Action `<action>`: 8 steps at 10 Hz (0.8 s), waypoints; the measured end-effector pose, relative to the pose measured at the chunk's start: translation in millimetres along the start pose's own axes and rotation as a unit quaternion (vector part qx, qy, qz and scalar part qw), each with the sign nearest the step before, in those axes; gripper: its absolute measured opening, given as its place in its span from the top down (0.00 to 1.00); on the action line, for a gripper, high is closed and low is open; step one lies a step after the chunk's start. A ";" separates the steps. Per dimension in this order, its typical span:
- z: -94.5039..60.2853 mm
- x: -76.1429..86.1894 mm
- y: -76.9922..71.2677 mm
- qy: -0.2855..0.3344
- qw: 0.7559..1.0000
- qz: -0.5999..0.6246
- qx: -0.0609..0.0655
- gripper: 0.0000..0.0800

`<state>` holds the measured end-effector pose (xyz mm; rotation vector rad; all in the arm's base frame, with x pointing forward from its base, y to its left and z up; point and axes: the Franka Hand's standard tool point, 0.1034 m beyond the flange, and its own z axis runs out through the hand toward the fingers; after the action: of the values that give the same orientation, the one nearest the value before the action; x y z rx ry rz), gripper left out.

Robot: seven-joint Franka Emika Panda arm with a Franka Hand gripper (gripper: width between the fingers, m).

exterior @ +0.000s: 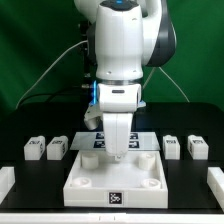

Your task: Assemble one leg

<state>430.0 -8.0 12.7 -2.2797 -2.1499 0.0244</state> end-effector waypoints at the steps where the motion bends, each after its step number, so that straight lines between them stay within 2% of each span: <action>1: 0.0 0.1 0.1 0.000 1.000 0.000 0.000 0.93; 2: -0.5 1.3 1.6 0.000 1.000 -0.001 -0.001 0.93; 3: -1.9 10.4 11.4 0.002 1.000 -0.014 -0.004 0.93; 8: -1.9 72.3 51.8 0.024 0.999 0.008 -0.026 0.93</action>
Offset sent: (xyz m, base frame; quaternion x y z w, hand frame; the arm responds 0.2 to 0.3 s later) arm 0.0356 0.0437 -0.0011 -0.0124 0.0235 -0.0288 0.9992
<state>486.0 61.1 13.4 -2.3001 -2.1348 -0.0858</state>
